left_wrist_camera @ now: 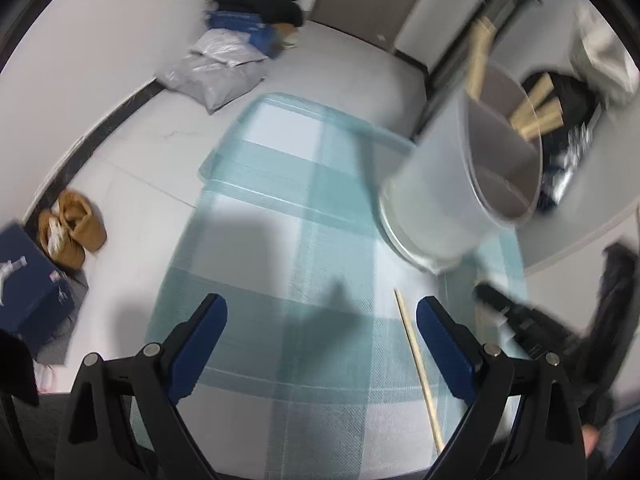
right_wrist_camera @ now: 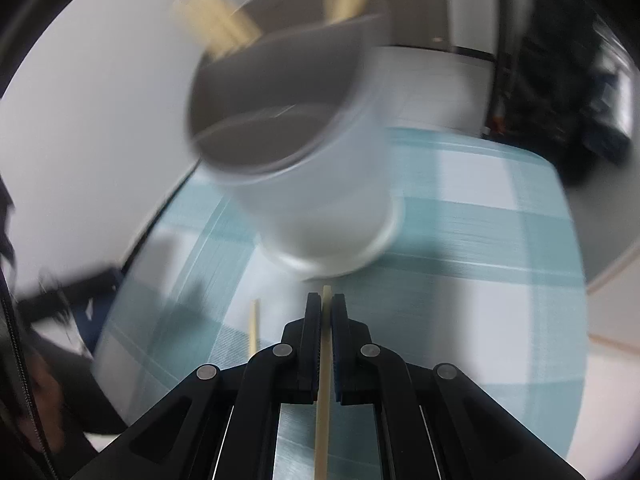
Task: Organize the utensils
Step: 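Pinch one chopstick with the right gripper while the left gripper grasps the last chopstick, then lift both held chopsticks up over the white holder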
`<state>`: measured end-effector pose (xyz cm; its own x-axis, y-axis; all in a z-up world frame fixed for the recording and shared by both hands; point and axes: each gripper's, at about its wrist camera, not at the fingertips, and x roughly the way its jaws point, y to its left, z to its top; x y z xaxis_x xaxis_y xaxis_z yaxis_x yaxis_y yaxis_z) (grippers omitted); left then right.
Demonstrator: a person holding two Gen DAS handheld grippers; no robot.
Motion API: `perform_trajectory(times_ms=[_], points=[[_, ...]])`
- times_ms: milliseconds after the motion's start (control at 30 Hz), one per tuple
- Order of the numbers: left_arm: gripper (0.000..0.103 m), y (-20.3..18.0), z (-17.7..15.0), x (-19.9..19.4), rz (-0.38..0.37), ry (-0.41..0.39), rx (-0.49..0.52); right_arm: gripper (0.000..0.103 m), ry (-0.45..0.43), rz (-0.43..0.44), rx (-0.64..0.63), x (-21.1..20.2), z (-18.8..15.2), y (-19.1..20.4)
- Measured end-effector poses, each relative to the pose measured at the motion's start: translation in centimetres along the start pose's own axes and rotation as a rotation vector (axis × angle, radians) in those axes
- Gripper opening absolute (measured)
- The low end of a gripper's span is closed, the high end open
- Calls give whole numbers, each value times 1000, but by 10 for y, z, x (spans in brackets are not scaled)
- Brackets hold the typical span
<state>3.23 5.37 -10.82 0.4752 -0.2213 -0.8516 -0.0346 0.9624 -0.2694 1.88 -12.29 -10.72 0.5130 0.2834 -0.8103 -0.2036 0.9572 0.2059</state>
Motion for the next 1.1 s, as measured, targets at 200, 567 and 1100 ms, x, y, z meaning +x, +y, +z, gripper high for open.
perform_trajectory(times_ms=[200, 567, 1100], points=[[94, -46, -7, 20, 76, 108, 121, 4, -112, 54, 176, -41, 0, -48], [63, -74, -21, 59, 249, 193, 76, 4, -252, 50, 299, -77, 8, -77], [2, -68, -22, -8, 36, -9, 9, 4, -303, 52, 228, -91, -5, -66]])
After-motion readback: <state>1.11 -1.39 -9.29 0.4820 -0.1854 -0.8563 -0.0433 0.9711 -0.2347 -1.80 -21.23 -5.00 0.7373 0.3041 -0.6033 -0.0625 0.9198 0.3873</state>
